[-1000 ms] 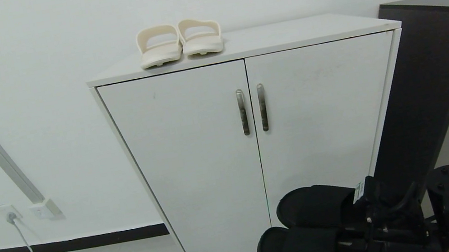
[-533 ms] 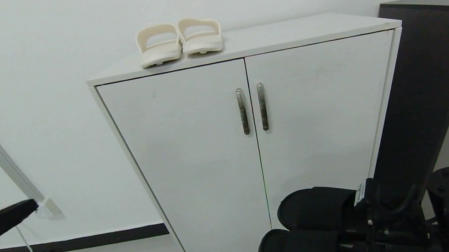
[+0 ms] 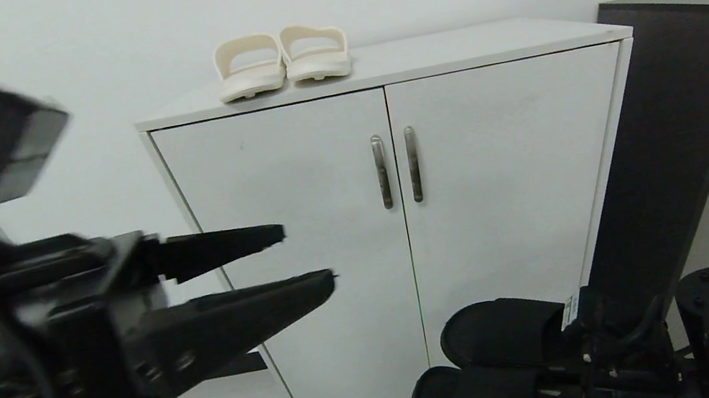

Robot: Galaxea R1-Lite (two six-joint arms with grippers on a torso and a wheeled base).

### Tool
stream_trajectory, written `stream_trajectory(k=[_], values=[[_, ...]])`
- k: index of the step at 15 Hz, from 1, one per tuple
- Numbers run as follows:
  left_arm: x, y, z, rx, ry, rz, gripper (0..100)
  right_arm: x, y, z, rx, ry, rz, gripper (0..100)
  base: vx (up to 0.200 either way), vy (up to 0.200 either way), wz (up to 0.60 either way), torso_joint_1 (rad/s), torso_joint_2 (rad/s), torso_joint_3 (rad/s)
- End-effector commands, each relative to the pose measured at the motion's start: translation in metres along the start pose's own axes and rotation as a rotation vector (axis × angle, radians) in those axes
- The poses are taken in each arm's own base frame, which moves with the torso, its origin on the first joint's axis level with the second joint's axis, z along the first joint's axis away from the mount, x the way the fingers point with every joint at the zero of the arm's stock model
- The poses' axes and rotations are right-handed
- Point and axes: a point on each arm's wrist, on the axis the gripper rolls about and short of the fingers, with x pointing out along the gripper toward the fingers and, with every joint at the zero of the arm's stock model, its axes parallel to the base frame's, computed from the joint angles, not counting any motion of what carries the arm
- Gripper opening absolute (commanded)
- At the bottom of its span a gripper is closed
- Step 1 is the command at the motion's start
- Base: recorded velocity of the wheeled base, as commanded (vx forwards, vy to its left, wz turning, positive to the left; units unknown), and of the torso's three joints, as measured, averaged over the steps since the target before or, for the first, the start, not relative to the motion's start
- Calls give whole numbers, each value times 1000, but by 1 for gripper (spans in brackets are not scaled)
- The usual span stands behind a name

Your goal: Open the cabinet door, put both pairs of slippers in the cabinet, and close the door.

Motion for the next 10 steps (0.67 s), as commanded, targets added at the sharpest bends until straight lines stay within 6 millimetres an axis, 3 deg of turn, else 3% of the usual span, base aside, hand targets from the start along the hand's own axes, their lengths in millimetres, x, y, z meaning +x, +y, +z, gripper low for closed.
stream_trajectory(k=[1, 2, 3, 4, 6, 10], values=[[53, 9, 4, -47, 54, -84, 100, -1, 0, 0, -1, -3, 2, 0, 0, 0, 0, 0, 0, 0], [73, 10, 8, -48, 55, -116, 100, -1, 0, 0, -1, 0, 4, 0, 0, 0, 0, 0, 0, 0], [75, 10, 8, -50, 55, -118, 100, -1, 0, 0, -1, -2, 4, 0, 0, 0, 0, 0, 0, 0], [101, 17, 8, -59, 51, -126, 100, -1, 0, 0, -2, 0, 4, 0, 0, 0, 0, 0, 0, 0], [116, 15, 5, -57, 34, -89, 100, -2, 0, -1, -1, 3, 1, 0, 0, 0, 0, 0, 0, 0], [148, 29, 13, -140, 1, -48, 100, -1, 0, -3, 0, 9, 2, 0, 0, 0, 0, 0, 0, 0]])
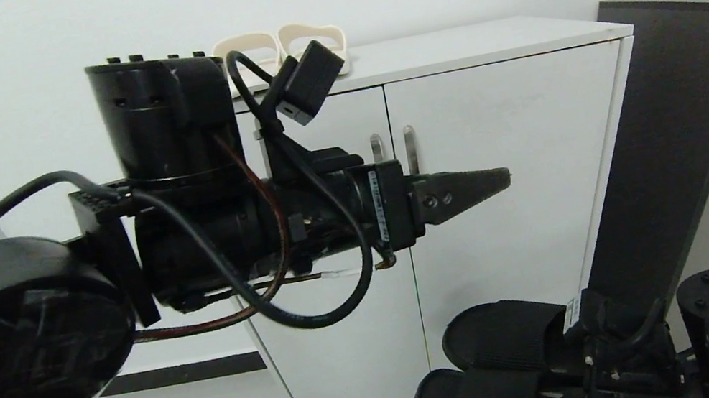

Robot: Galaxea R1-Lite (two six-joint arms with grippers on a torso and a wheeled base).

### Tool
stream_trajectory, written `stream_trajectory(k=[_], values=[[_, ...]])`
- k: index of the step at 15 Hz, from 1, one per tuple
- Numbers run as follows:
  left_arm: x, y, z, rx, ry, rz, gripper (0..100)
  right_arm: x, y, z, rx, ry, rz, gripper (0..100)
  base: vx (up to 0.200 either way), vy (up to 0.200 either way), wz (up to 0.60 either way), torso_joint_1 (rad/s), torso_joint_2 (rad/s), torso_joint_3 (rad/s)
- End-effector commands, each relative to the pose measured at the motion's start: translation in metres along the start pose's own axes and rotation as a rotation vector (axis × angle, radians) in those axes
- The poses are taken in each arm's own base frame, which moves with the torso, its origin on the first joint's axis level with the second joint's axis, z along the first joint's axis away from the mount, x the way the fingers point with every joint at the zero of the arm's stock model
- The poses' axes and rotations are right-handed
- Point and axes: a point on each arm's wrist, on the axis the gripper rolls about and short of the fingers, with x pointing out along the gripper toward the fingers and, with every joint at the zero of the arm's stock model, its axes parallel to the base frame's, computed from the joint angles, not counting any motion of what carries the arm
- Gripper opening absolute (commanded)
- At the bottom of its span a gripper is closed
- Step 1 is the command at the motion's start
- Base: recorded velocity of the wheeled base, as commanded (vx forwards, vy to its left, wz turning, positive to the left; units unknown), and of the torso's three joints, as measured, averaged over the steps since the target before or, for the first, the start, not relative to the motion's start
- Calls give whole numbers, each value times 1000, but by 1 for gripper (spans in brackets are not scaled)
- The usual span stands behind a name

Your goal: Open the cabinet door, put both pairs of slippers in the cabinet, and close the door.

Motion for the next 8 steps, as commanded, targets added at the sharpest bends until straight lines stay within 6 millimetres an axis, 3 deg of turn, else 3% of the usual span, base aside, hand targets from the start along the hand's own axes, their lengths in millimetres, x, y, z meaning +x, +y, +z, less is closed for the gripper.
stream_trajectory(k=[1, 8], values=[[28, 20, -3, -36, 11, 20, 100, 0, 0, -1, 0, 2, -2, 0, 0, 0, 0, 0, 0, 0], [39, 58, 4, -45, -33, 151, 100, 0, 0, -1, 0, 4, -2, 0, 0, 0, 0, 0, 0, 0]])
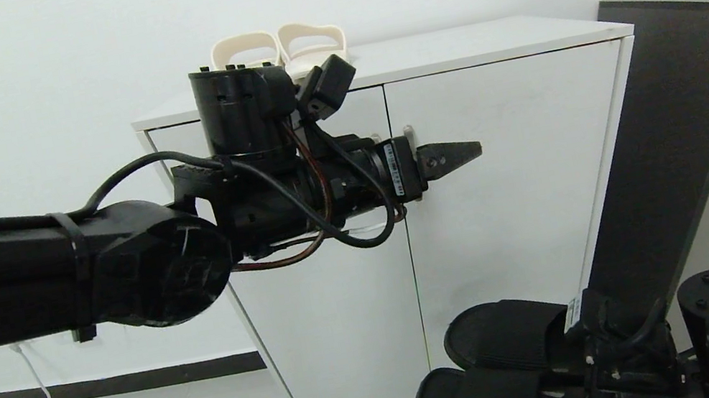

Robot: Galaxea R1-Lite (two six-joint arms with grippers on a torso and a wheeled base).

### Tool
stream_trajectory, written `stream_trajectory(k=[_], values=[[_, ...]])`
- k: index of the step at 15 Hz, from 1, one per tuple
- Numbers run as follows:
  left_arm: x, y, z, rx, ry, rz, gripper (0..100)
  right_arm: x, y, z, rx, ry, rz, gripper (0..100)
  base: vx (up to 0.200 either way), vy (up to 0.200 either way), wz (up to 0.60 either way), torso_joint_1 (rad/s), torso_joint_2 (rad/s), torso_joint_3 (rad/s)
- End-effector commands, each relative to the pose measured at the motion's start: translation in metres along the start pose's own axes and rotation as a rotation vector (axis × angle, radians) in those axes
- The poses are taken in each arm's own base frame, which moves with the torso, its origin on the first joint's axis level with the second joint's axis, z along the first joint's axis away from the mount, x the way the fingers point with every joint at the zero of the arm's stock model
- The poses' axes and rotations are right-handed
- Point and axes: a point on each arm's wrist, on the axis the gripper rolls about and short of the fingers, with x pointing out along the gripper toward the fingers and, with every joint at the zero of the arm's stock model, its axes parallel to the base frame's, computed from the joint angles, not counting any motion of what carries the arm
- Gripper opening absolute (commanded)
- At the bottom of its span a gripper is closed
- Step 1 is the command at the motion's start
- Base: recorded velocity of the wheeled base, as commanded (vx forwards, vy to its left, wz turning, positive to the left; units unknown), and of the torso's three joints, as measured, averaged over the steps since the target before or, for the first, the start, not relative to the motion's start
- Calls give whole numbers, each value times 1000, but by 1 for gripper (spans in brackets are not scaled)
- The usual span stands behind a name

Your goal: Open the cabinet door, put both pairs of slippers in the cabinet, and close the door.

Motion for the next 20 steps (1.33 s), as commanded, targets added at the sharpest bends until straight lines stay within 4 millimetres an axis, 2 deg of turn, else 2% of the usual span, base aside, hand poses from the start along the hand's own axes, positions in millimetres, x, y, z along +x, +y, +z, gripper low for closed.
stream_trajectory(k=[1, 4, 11, 17, 18, 20], values=[[7, 11, -3, -9, 7, 22, 100, 0, 0, 0, 0, 0, 0, 0, 0, 0, 0, 0, 0, 0], [10, 15, 1, -5, -7, 29, 100, 0, 0, 0, 0, 1, 0, 0, 0, 0, 0, 0, 0, 0], [32, 28, 0, -4, -32, 94, 100, -1, 1, -3, 1, 12, 3, 0, 0, 0, 0, 0, 0, 0], [36, 30, 0, -2, -33, 85, 100, -3, 2, -6, 1, 23, 7, 0, 0, 0, 0, 0, 0, 0], [36, 30, 0, -2, -33, 85, 0, -3, 2, -6, 2, 25, 6, 0, 0, 0, 0, 0, 0, 0], [36, 30, -1, -7, -32, 89, 0, -3, 3, -6, -22, 22, 10, 0, 0, 0, 0, 0, 0, 0]])
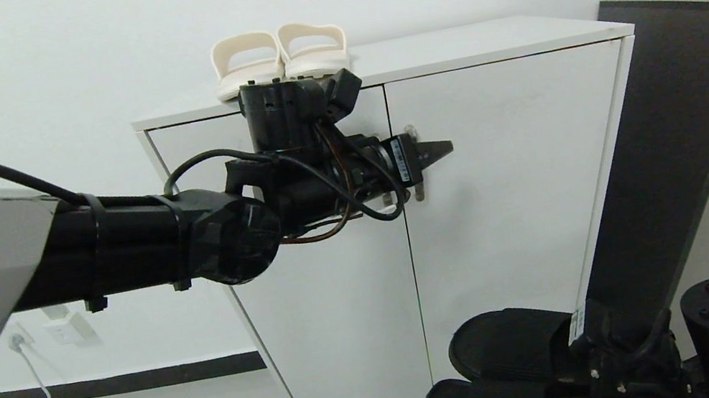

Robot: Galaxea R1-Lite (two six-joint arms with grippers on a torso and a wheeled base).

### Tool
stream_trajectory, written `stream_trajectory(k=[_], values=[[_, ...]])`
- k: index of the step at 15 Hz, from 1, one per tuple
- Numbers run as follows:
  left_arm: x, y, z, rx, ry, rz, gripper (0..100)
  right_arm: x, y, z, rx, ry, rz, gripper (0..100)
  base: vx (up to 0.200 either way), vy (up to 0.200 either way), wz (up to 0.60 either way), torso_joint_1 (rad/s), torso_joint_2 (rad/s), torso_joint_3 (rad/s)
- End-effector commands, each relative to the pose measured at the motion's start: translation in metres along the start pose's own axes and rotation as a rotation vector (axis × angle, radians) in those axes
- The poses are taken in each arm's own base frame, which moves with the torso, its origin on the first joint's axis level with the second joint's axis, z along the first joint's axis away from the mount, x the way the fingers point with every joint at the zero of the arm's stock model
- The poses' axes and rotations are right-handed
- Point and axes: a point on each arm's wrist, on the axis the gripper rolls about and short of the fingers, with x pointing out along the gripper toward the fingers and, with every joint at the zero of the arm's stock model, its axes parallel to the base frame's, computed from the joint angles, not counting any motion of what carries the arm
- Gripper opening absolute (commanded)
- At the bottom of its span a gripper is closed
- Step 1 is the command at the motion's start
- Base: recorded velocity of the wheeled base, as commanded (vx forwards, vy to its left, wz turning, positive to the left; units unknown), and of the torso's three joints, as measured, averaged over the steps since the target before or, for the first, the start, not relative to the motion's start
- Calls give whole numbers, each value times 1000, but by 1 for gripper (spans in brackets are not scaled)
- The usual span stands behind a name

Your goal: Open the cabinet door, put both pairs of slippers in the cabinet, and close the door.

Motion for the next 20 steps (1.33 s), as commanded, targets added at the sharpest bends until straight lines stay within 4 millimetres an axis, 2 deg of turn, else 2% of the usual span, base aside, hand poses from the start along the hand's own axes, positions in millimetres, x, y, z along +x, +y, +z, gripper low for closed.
stream_trajectory(k=[1, 5, 7, 8, 13, 14, 16, 20], values=[[-2, -1, -1, -1, 3, -1, 0, 0, 0, 0, -6, -2, 2, 0, 0, 0, 0, 0, 0, 0], [-14, -5, -4, -5, 20, 3, 0, -7, 6, -2, -19, -40, 43, 0, 0, 0, 0, 0, 0, 0], [-24, -17, -2, 1, 19, -18, 0, -7, 6, -3, -19, -42, 43, 0, 0, 0, 0, 0, 0, 0], [-31, -31, 0, 8, 14, -43, 0, -6, 6, -3, -19, -39, 43, 0, 0, 0, 0, 0, 0, 0], [-54, -41, 2, 11, 7, -43, 0, -6, 7, -3, -21, -39, 43, 0, 0, 0, 0, 0, 0, 0], [-63, -44, 2, 13, -8, 0, 0, -5, 7, -3, -20, -37, 42, 0, 0, 0, 0, 0, 0, 0], [-67, -48, 2, 10, -12, 4, 0, -3, 8, -4, -23, -29, 44, 0, 0, 0, 0, 0, 0, 0], [-64, -41, 9, -43, -104, 31, 0, -3, 9, -5, -25, -27, 50, 0, 0, 0, 0, 0, 0, 0]])
